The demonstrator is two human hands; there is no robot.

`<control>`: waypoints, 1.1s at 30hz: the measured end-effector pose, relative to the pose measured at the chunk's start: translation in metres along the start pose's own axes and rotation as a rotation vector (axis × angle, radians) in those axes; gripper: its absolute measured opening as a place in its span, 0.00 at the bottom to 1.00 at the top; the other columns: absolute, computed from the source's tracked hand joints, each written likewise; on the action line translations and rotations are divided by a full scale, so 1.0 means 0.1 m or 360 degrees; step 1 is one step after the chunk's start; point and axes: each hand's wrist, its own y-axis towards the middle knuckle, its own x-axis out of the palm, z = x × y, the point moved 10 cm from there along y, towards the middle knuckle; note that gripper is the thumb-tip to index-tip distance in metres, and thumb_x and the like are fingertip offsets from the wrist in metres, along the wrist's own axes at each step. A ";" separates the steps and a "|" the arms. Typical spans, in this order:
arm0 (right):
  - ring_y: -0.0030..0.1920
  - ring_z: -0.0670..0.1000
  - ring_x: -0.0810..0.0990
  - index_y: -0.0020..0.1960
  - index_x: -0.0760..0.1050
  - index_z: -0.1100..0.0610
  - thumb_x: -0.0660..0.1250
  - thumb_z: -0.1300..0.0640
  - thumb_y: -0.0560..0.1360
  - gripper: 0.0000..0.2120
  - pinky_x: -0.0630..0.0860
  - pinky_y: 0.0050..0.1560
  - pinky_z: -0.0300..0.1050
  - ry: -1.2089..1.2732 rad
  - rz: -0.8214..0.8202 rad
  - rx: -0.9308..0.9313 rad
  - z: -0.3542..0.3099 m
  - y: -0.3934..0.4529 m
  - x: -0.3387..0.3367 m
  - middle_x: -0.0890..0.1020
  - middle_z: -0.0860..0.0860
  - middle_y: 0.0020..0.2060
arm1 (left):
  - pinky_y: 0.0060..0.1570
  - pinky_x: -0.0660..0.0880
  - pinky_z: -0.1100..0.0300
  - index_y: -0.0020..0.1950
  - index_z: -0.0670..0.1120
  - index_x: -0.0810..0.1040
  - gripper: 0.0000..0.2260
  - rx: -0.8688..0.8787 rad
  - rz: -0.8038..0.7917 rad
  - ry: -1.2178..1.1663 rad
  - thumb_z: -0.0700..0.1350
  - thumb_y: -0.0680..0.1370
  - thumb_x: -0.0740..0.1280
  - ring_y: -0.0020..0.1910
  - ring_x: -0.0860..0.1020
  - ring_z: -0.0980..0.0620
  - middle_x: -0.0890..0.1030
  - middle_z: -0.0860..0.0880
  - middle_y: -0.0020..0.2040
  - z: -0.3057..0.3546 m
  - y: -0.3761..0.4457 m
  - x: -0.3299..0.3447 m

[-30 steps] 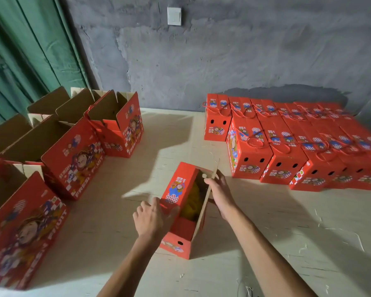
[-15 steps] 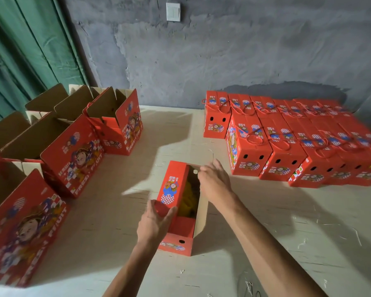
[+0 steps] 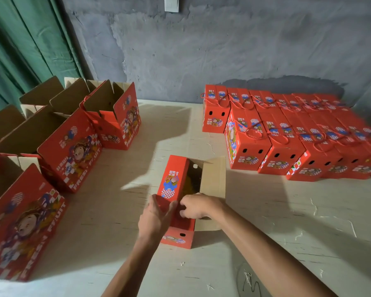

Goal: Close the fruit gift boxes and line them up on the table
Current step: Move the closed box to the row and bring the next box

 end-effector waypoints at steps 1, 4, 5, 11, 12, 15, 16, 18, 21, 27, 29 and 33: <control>0.57 0.59 0.80 0.59 0.76 0.57 0.64 0.46 0.81 0.16 0.78 0.54 0.52 0.0011 0.0018 0.0000 0.01 0.01 -0.01 0.81 0.55 0.58 | 0.48 0.77 0.52 0.60 0.50 0.68 0.26 0.0005 0.0002 0.0015 0.69 0.76 0.66 0.50 0.82 0.42 0.82 0.47 0.55 0.01 0.00 0.00; 0.50 0.56 0.79 0.52 0.75 0.57 0.66 0.47 0.80 0.13 0.73 0.44 0.47 0.0009 0.0025 -0.0013 0.01 0.05 0.00 0.81 0.54 0.52 | 0.48 0.78 0.51 0.60 0.50 0.69 0.26 0.0040 -0.0003 0.0061 0.69 0.76 0.66 0.50 0.82 0.41 0.83 0.47 0.54 0.04 0.00 -0.02; 0.47 0.55 0.79 0.50 0.74 0.56 0.66 0.47 0.79 0.12 0.71 0.40 0.46 0.0032 0.0032 -0.0022 0.01 0.06 -0.02 0.81 0.54 0.50 | 0.48 0.78 0.51 0.61 0.49 0.69 0.27 0.0054 -0.0005 0.0077 0.69 0.76 0.66 0.50 0.82 0.40 0.83 0.47 0.54 0.04 0.00 -0.03; 0.48 0.52 0.81 0.48 0.79 0.51 0.70 0.38 0.74 0.16 0.75 0.51 0.53 0.0210 0.0244 -0.0070 0.06 -0.12 -0.23 0.83 0.46 0.47 | 0.51 0.78 0.48 0.63 0.48 0.69 0.24 0.0124 -0.0013 0.0099 0.65 0.78 0.66 0.52 0.82 0.39 0.83 0.46 0.56 0.05 0.04 -0.04; 0.51 0.52 0.81 0.51 0.78 0.50 0.69 0.39 0.76 0.15 0.75 0.53 0.53 0.0158 0.0255 -0.0086 0.07 -0.13 -0.20 0.83 0.46 0.50 | 0.52 0.78 0.48 0.63 0.49 0.69 0.24 0.0117 -0.0002 0.0043 0.65 0.78 0.67 0.52 0.82 0.40 0.83 0.47 0.56 0.04 0.02 -0.04; 0.62 0.55 0.78 0.62 0.77 0.47 0.66 0.38 0.78 0.18 0.71 0.56 0.50 0.0019 0.0450 -0.0170 0.07 -0.20 -0.21 0.82 0.47 0.61 | 0.52 0.79 0.48 0.64 0.49 0.69 0.24 0.0119 0.0011 -0.0017 0.64 0.77 0.68 0.53 0.82 0.42 0.83 0.47 0.58 0.05 -0.02 -0.03; 0.66 0.55 0.75 0.67 0.75 0.47 0.65 0.38 0.79 0.21 0.69 0.61 0.51 -0.0008 0.0494 -0.0178 0.08 -0.21 -0.21 0.81 0.47 0.65 | 0.52 0.79 0.48 0.64 0.49 0.69 0.25 0.0124 0.0006 0.0006 0.65 0.77 0.68 0.53 0.82 0.42 0.83 0.47 0.57 0.05 -0.02 -0.03; 0.69 0.54 0.72 0.71 0.73 0.47 0.64 0.37 0.79 0.24 0.67 0.65 0.50 -0.0045 0.0568 -0.0174 0.10 -0.22 -0.21 0.78 0.47 0.68 | 0.52 0.79 0.49 0.62 0.49 0.69 0.26 0.0121 -0.0027 0.0076 0.67 0.76 0.67 0.52 0.82 0.42 0.83 0.47 0.56 0.07 0.02 -0.04; 0.68 0.52 0.72 0.72 0.71 0.46 0.64 0.36 0.78 0.26 0.66 0.62 0.47 -0.0126 0.0699 -0.0197 0.12 -0.23 -0.23 0.74 0.48 0.68 | 0.52 0.78 0.50 0.63 0.50 0.69 0.28 0.0089 -0.0089 0.0166 0.68 0.75 0.68 0.53 0.82 0.41 0.82 0.47 0.56 0.08 0.10 -0.05; 0.73 0.51 0.69 0.77 0.69 0.48 0.58 0.45 0.82 0.24 0.56 0.76 0.53 -0.0178 0.0632 -0.0252 0.05 -0.21 -0.20 0.71 0.47 0.75 | 0.60 0.77 0.45 0.68 0.48 0.69 0.23 -0.0122 -0.0259 -0.0137 0.61 0.80 0.66 0.60 0.76 0.40 0.75 0.42 0.59 -0.04 0.23 0.10; 0.69 0.53 0.72 0.72 0.73 0.52 0.58 0.50 0.81 0.21 0.57 0.76 0.53 -0.0238 0.0710 -0.0251 -0.03 -0.27 -0.20 0.75 0.50 0.70 | 0.64 0.71 0.46 0.67 0.45 0.71 0.26 -0.0159 -0.0152 0.0082 0.64 0.80 0.62 0.65 0.70 0.37 0.73 0.39 0.60 0.00 0.29 0.07; 0.67 0.59 0.74 0.62 0.77 0.60 0.61 0.58 0.76 0.16 0.54 0.78 0.55 -0.0271 0.0790 -0.0159 -0.21 -0.29 -0.12 0.78 0.57 0.62 | 0.63 0.70 0.45 0.66 0.43 0.70 0.31 0.0022 -0.0062 0.0203 0.66 0.77 0.66 0.67 0.69 0.38 0.72 0.40 0.65 0.31 0.42 0.07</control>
